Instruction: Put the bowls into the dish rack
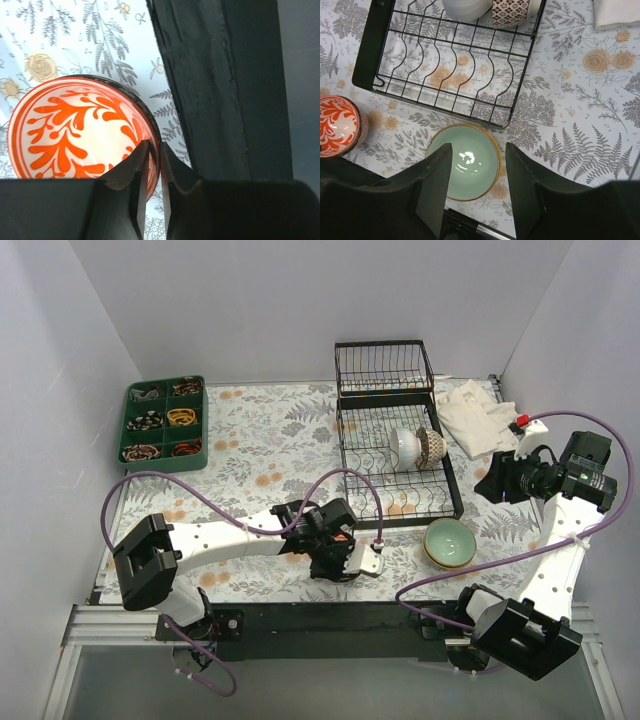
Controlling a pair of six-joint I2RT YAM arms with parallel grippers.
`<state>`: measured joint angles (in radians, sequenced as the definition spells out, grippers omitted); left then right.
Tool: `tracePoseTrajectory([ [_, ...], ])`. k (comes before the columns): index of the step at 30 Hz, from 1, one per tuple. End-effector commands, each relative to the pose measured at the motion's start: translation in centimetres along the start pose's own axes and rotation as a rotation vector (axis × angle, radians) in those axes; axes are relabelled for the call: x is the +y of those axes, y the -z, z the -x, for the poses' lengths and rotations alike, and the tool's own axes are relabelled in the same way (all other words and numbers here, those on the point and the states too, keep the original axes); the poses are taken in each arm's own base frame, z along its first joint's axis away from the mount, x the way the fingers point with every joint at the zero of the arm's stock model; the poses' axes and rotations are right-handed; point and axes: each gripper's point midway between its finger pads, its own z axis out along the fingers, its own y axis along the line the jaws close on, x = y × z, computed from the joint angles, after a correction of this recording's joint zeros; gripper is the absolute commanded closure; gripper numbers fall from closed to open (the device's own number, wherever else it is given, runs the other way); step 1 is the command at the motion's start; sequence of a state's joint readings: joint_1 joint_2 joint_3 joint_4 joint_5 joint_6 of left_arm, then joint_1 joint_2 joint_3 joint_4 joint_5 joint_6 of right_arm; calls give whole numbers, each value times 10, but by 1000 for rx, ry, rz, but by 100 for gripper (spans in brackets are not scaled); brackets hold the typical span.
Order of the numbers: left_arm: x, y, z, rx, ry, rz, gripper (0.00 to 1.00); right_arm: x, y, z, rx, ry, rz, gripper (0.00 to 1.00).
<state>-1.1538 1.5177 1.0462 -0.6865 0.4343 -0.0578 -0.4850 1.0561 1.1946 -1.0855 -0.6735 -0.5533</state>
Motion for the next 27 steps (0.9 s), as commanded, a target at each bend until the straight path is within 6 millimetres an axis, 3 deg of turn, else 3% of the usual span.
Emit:
tracePoseTrajectory([
  [1, 30, 30, 32, -63, -19, 131, 100, 0, 0, 8, -32, 8, 7, 45],
  [6, 52, 65, 67, -126, -24, 195, 100, -2, 2, 14, -40, 19, -1, 45],
  [13, 48, 62, 59, -124, -13, 174, 100, -6, -3, 15, -39, -1, 7, 45],
  [17, 55, 75, 71, -160, -15, 231, 100, -6, -3, 13, -41, 1, -3, 45],
  [22, 100, 117, 110, -315, 82, 363, 100, -15, -1, 10, -9, -24, -50, 45],
  [23, 122, 133, 120, -366, 144, 400, 100, -17, 1, 13, -11, -26, -61, 45],
  [27, 173, 172, 149, -534, 258, 450, 100, -25, 4, 15, 11, -32, -98, 45],
])
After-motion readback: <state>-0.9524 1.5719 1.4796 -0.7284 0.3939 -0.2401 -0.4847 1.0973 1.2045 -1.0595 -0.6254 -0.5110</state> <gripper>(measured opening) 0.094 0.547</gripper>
